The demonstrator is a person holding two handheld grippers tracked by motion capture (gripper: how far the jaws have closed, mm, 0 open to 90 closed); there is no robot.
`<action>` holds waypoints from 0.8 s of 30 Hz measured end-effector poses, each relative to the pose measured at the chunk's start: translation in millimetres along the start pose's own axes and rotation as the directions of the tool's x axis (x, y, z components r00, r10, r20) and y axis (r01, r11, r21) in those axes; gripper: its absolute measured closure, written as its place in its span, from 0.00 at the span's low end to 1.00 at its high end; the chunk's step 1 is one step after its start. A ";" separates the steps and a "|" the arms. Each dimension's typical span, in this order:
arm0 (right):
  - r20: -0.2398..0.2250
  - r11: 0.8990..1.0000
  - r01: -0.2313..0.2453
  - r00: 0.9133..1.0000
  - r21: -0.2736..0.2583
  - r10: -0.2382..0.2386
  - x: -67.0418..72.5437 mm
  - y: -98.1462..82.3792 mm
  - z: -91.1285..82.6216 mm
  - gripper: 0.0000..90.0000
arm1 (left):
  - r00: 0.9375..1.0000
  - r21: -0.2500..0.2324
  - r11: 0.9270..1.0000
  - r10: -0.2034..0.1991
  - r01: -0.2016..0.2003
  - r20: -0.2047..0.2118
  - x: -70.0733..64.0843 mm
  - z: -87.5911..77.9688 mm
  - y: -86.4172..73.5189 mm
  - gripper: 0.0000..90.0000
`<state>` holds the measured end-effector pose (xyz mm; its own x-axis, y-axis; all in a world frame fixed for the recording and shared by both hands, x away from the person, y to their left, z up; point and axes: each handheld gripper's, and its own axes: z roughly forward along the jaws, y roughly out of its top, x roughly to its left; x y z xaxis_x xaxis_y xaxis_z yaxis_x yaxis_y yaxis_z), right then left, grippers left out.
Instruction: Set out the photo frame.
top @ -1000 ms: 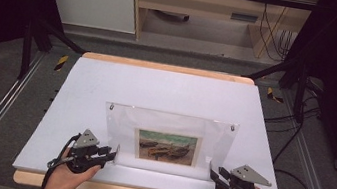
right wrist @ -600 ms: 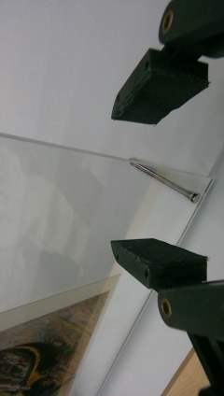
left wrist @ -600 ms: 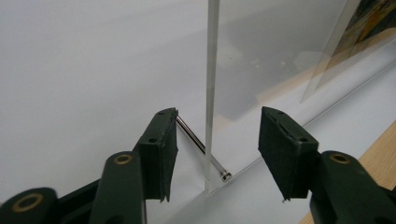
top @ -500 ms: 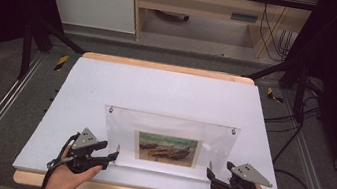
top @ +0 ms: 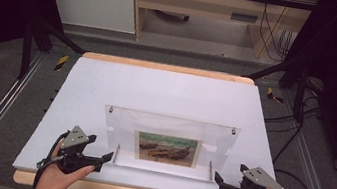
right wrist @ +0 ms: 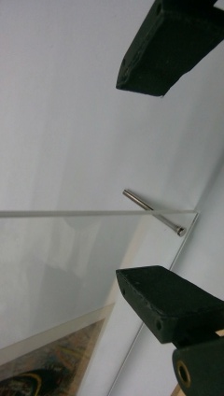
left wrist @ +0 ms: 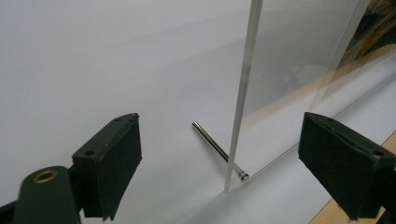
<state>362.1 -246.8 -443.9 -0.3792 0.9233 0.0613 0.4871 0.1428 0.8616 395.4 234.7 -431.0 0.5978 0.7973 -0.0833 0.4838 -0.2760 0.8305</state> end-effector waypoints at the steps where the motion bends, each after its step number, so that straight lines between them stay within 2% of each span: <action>1: 0.007 1.000 0.002 1.000 0.001 -0.002 -2.4 -0.6 -0.8 0.09 | 1.000 0.001 1.000 0.004 -0.004 -0.004 1.6 -0.9 -0.4 0.13; 10: 0.054 1.000 -0.020 0.998 -0.006 0.020 -16.8 -2.5 -4.9 0.09 | 0.999 -0.011 1.000 0.011 -0.012 -0.042 20.7 -10.0 -5.2 0.09; 15: 0.111 1.000 -0.017 0.994 0.003 0.017 -26.4 -0.5 -3.2 0.13 | 0.997 -0.013 1.000 0.003 -0.004 -0.075 33.9 -11.3 -6.9 0.08; 20: 0.145 0.999 -0.003 0.989 0.039 -0.003 -34.3 5.6 4.9 0.16 | 0.993 -0.002 1.000 -0.002 0.002 -0.118 50.1 -4.9 -4.5 0.08; 24: 0.172 0.997 0.006 0.985 0.074 -0.018 -42.7 12.0 16.0 0.17 | 0.989 0.027 1.000 -0.006 0.010 -0.147 63.4 5.9 1.2 0.08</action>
<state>396.7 -278.8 -444.2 -0.2469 0.9681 -0.0424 0.5417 0.1741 0.8224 437.7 281.7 -438.5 0.4943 0.8693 -0.0064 0.5073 -0.2824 0.8142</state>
